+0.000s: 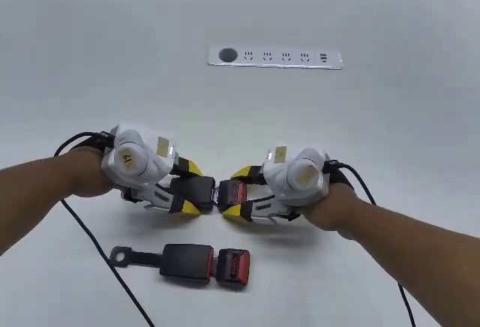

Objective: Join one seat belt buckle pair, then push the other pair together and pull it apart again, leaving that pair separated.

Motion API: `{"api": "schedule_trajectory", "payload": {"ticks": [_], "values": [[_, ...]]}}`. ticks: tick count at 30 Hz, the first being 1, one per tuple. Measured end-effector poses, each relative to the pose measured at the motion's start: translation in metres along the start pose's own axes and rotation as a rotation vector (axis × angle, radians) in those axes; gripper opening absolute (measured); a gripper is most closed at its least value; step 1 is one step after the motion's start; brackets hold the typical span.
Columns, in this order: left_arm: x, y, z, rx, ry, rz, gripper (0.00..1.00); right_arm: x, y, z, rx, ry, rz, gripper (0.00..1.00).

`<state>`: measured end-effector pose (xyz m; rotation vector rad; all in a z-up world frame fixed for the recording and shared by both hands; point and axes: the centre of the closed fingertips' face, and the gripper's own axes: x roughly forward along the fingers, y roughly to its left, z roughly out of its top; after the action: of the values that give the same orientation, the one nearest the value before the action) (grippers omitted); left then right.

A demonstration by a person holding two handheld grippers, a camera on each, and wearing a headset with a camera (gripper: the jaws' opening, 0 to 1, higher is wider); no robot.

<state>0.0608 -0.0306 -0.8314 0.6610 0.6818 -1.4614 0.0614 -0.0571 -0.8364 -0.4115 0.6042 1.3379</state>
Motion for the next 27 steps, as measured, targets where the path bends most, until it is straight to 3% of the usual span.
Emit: {"api": "schedule_trajectory", "payload": {"ticks": [17, 27], "values": [[-0.001, 0.000, -0.001, 0.000, 0.004, -0.002, 0.37, 0.001, -0.002, 0.000, -0.003, 0.006, -0.005, 0.36], [-0.001, -0.001, -0.002, -0.009, 0.009, -0.001, 0.37, -0.012, -0.003, -0.009, -0.004, 0.019, -0.010, 0.36]]}}
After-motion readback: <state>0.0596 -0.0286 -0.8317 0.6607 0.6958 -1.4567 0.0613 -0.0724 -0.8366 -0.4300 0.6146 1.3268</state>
